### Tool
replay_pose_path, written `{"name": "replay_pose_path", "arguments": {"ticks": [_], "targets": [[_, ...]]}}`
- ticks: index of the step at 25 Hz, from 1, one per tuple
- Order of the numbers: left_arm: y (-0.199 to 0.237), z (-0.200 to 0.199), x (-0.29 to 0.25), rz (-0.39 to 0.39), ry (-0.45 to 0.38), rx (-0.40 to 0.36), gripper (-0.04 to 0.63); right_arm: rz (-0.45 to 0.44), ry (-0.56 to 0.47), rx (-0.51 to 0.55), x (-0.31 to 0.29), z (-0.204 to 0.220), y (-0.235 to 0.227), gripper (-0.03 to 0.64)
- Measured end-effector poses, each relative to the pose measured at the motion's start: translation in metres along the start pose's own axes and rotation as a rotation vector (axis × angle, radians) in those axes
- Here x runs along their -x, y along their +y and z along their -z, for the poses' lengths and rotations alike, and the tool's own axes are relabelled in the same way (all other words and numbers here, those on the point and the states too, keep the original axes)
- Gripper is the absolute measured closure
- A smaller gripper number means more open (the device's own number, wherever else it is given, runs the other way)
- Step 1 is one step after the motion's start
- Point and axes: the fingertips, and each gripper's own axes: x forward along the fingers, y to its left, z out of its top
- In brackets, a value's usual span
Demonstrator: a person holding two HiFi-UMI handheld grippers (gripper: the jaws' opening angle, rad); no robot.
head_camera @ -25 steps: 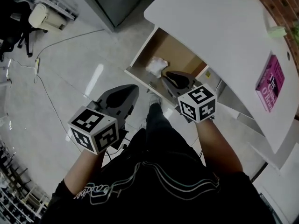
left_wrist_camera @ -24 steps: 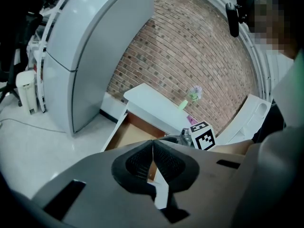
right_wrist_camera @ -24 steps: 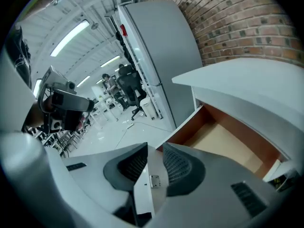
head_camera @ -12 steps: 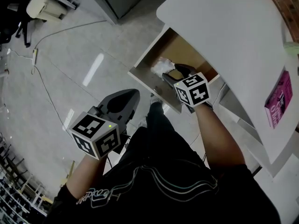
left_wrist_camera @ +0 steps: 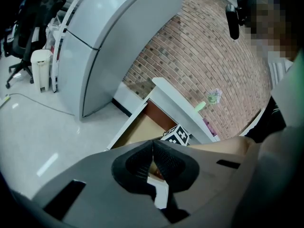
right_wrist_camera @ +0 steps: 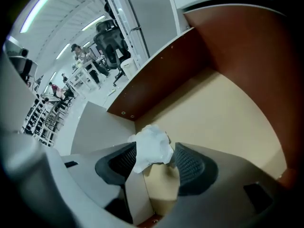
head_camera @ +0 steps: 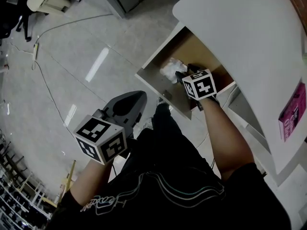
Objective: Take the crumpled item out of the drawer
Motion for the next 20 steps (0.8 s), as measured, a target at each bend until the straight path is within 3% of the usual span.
{"name": "replay_pose_path", "arguments": {"ticks": [13, 20], "targets": [[0.019, 0.008, -0.015, -0.027, 0.006, 0.039, 0.572, 0.067, 0.061, 0.074, -0.028, 0.015, -0.017, 0.382], [0.018, 0.009, -0.021, -0.018, 0.015, 0.047, 0.572, 0.073, 0.076, 0.104, -0.029, 0.016, -0.014, 0.464]]}}
